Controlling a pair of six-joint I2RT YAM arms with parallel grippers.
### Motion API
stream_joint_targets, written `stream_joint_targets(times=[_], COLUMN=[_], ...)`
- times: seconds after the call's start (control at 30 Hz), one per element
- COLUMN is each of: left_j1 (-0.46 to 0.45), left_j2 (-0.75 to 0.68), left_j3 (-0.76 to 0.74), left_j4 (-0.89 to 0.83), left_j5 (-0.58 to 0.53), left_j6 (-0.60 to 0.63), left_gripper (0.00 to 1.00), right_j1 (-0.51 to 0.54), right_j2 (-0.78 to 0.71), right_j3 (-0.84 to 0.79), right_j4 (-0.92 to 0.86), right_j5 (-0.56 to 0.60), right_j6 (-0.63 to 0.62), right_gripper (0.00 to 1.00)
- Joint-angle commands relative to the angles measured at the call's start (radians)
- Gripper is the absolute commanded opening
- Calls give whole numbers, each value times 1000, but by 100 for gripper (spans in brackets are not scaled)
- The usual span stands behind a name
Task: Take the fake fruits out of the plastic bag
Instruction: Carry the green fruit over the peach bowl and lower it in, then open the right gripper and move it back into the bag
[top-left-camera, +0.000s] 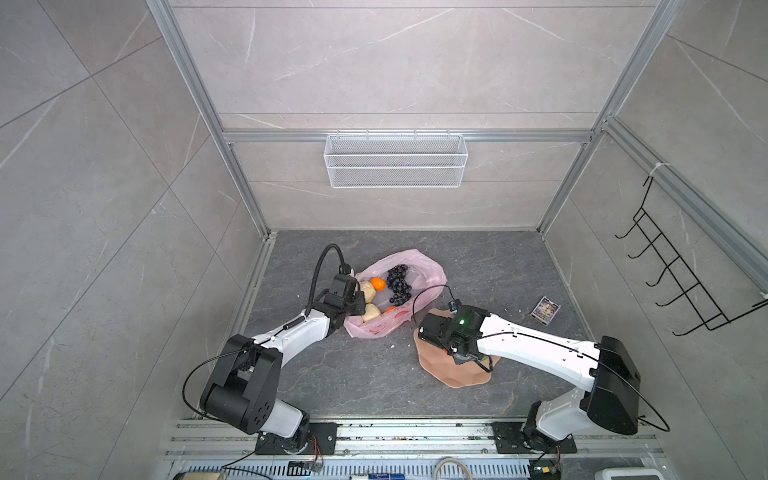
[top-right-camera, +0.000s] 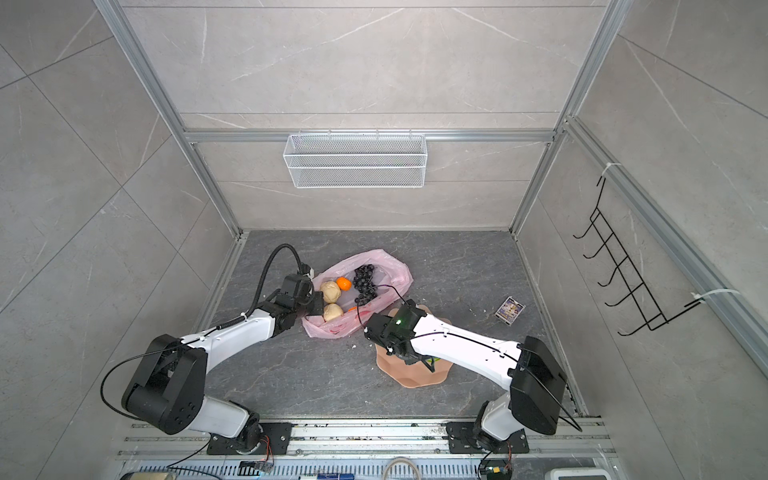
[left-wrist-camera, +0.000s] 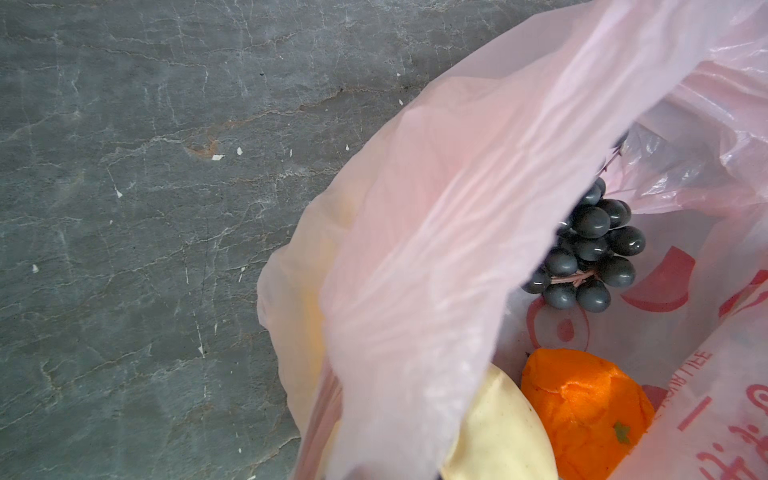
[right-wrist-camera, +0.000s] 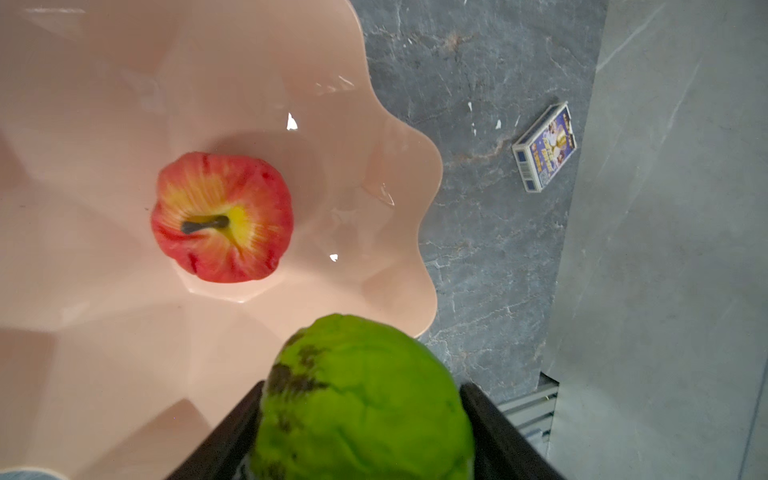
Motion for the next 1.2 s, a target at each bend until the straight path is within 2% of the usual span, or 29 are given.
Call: stream_joint_targets(times=[0.0, 0.37, 0.6, 0.83, 1.0, 1.17], left_j1=[-1, -2, -1, -1, -2, -1], left_j2=[-4, -11, -6, -21, -46, -63], left_j3=[-1, -5, -2, -14, -37, -52], left_j4=[22, 22, 24, 35, 58, 71], left_j5=[-8, -17, -15, -8, -9, -13], left_j6=[11, 14, 14, 9, -4, -21], left_gripper=[0, 0, 0, 0, 0, 0], right_j1=[1, -31, -31, -32, -27, -27], right_j2=[35, 134, 99, 71, 59, 124], right_j3=[-22, -16, -35, 29, 119, 234], right_j4=[-25, -44, 14, 25, 135, 327], right_j5=[23, 63, 27, 43, 22, -50], right_j6=[26, 5, -9, -15, -50, -104], right_gripper=[71, 72, 72, 72, 71, 71])
